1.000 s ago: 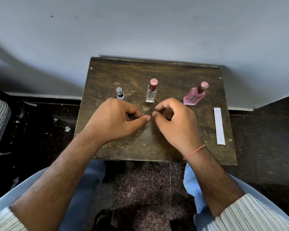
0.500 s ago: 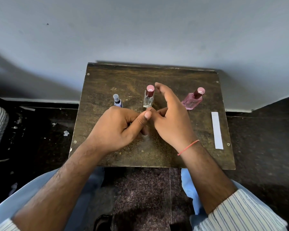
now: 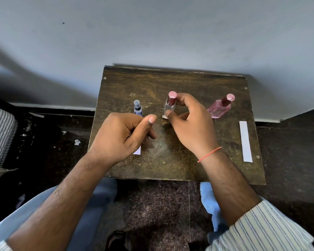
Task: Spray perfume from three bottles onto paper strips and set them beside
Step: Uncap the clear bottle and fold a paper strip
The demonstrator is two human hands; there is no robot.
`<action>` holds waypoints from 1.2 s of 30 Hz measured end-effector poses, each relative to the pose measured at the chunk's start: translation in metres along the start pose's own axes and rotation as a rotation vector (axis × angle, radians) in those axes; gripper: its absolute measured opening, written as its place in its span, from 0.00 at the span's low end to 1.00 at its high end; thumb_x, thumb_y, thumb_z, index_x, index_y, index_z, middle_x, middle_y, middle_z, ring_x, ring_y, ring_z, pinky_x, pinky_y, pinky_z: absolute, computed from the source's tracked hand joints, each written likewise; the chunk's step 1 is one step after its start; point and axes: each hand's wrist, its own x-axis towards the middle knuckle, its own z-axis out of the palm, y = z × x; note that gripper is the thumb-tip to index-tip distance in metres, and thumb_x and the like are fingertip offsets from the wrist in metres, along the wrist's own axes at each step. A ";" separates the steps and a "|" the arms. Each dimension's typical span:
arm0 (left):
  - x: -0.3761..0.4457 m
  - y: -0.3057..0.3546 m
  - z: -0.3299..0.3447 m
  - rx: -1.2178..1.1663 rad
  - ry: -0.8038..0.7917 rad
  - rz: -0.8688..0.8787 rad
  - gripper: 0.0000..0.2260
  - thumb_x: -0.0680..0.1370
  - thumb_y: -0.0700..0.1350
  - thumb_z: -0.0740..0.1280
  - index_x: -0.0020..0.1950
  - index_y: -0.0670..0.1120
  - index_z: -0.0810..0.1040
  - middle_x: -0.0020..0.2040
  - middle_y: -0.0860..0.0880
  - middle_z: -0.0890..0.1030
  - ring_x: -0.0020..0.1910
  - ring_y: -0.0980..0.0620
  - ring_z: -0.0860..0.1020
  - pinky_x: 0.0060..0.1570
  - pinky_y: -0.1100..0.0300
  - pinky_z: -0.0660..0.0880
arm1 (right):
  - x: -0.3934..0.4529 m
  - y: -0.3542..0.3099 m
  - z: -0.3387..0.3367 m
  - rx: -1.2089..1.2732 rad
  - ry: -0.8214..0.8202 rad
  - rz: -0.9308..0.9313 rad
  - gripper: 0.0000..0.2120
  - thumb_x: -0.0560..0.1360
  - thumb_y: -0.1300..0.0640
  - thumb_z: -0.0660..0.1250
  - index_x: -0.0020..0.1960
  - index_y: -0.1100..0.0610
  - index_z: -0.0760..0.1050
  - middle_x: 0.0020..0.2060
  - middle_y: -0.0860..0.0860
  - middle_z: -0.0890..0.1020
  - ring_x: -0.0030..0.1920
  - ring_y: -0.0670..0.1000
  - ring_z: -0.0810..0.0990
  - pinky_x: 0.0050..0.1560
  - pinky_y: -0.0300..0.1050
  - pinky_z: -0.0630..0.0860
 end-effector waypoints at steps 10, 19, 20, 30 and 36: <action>0.008 0.010 0.009 -0.252 0.139 -0.022 0.18 0.85 0.54 0.71 0.75 0.56 0.75 0.35 0.49 0.85 0.32 0.52 0.85 0.34 0.61 0.79 | -0.010 -0.006 -0.011 0.191 -0.090 -0.101 0.17 0.80 0.57 0.77 0.67 0.48 0.84 0.50 0.38 0.86 0.41 0.48 0.84 0.48 0.42 0.83; 0.017 0.016 0.024 -0.448 0.046 -0.082 0.12 0.87 0.43 0.68 0.69 0.47 0.83 0.30 0.58 0.80 0.27 0.60 0.72 0.29 0.65 0.71 | -0.023 0.007 -0.039 0.283 -0.290 -0.191 0.19 0.81 0.59 0.75 0.72 0.57 0.82 0.56 0.47 0.87 0.50 0.57 0.86 0.49 0.63 0.84; 0.018 0.017 0.026 -0.444 0.039 -0.085 0.10 0.87 0.43 0.68 0.67 0.49 0.85 0.30 0.60 0.80 0.27 0.60 0.71 0.28 0.66 0.70 | -0.025 0.009 -0.041 0.275 -0.295 -0.198 0.20 0.81 0.59 0.74 0.72 0.58 0.82 0.56 0.50 0.87 0.52 0.58 0.85 0.51 0.64 0.84; 0.018 0.027 0.044 -0.491 -0.070 -0.101 0.08 0.83 0.49 0.73 0.61 0.51 0.87 0.35 0.34 0.80 0.27 0.50 0.66 0.26 0.64 0.64 | -0.035 0.030 -0.062 0.214 -0.317 -0.211 0.19 0.80 0.57 0.75 0.70 0.58 0.83 0.50 0.41 0.84 0.46 0.52 0.84 0.50 0.53 0.83; 0.018 0.033 0.041 -0.591 0.002 -0.054 0.11 0.81 0.53 0.75 0.59 0.48 0.84 0.41 0.58 0.84 0.33 0.62 0.76 0.33 0.71 0.71 | -0.040 0.037 -0.073 0.170 -0.289 -0.193 0.18 0.79 0.55 0.75 0.68 0.53 0.84 0.46 0.28 0.82 0.43 0.45 0.83 0.46 0.40 0.80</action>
